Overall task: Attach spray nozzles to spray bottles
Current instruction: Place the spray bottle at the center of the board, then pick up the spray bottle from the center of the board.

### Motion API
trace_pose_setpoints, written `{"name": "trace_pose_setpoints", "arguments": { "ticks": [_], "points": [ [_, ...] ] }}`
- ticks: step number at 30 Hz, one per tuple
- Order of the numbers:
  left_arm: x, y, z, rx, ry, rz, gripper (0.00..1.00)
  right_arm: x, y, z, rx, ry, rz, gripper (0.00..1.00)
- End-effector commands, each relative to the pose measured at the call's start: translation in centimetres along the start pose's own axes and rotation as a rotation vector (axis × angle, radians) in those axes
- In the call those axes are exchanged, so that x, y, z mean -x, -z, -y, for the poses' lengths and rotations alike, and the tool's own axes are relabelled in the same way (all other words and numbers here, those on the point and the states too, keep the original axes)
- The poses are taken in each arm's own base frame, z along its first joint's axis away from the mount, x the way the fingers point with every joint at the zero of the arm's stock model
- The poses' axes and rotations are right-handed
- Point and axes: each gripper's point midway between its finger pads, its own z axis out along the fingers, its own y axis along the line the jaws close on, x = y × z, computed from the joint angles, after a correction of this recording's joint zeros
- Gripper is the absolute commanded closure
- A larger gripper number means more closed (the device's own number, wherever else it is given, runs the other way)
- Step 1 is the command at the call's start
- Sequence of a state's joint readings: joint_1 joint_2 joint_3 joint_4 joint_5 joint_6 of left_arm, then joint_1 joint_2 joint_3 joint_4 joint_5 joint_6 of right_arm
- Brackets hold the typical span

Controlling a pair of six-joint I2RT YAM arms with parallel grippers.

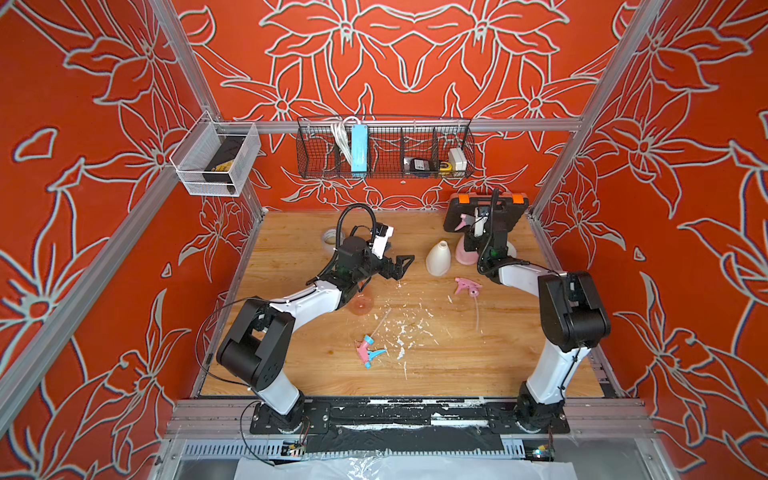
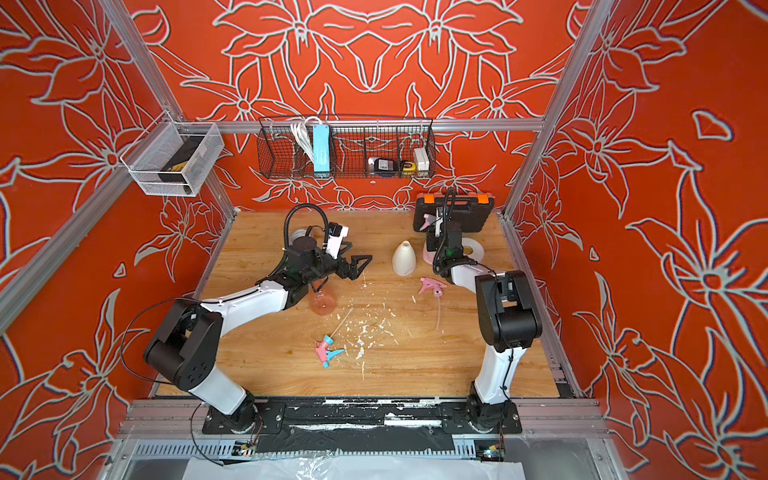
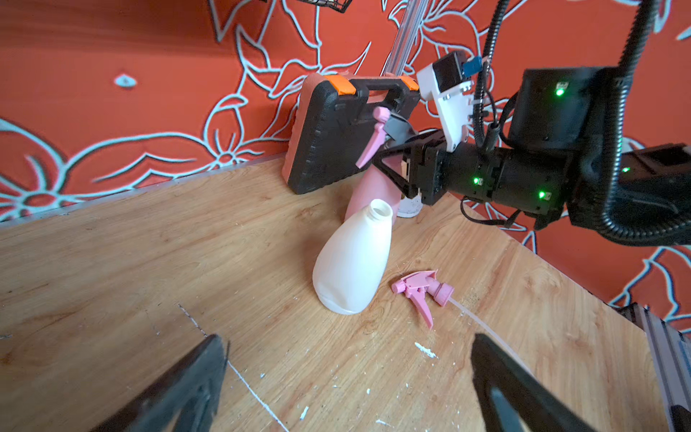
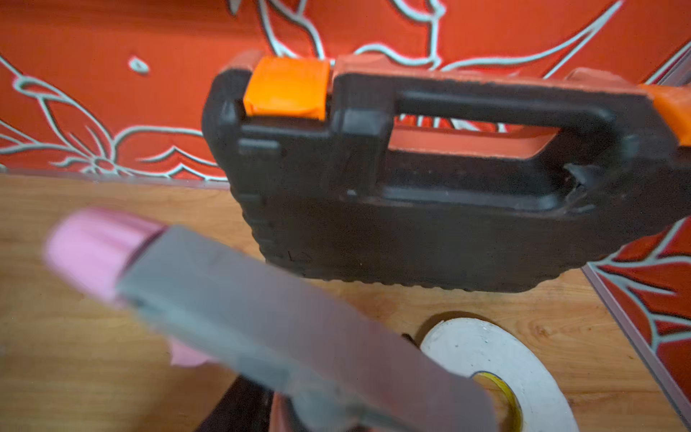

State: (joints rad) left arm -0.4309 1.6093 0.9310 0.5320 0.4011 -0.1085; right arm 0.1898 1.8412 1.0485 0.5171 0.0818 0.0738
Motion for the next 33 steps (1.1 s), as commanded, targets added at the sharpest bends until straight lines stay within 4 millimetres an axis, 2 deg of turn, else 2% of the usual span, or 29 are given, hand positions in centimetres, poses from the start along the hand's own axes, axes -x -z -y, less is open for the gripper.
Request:
{"name": "trace_pose_setpoints", "arguments": {
  "ticks": [1, 11, 15, 17, 20, 23, 26, 28, 33],
  "points": [
    [2.4, 0.9, 0.6, -0.009, -0.032, 0.062, 0.02, 1.2, 1.3, 0.7, -0.036, 0.011, 0.041, 0.41],
    [2.0, 1.2, 0.8, -0.020, -0.022, 0.059, 0.02, 0.0, 5.4, 0.5, -0.049, 0.015, 0.017, 0.32],
    [2.5, 1.3, 0.6, -0.010, -0.015, 0.073, 0.02, -0.3, 8.5, -0.1, -0.039, -0.025, -0.002, 0.31],
    [2.9, 1.4, 0.6, -0.010, 0.003, 0.094, 0.02, -0.4, 10.7, -0.3, -0.038, -0.065, -0.020, 0.32],
    [3.5, 1.4, -0.2, 0.031, 0.076, 0.121, 0.02, 1.2, 14.0, -1.9, 0.028, -0.107, 0.013, 0.34],
    [3.8, 1.5, 0.0, 0.018, 0.131, 0.129, 0.02, 4.0, 15.5, -4.2, 0.140, -0.170, 0.036, 0.39],
    [4.2, 1.7, 0.4, -0.006, 0.167, 0.131, 0.02, 5.6, 14.3, -8.0, 0.306, -0.210, -0.024, 0.42],
    [4.7, 2.0, 0.1, 0.020, 0.198, 0.141, 0.02, 5.5, 12.6, -9.9, 0.345, -0.202, -0.084, 0.42],
    [5.2, 3.2, -1.0, 0.120, 0.202, 0.138, 0.02, 5.1, 8.5, -11.6, 0.342, -0.197, -0.111, 0.41]
  ]
}}
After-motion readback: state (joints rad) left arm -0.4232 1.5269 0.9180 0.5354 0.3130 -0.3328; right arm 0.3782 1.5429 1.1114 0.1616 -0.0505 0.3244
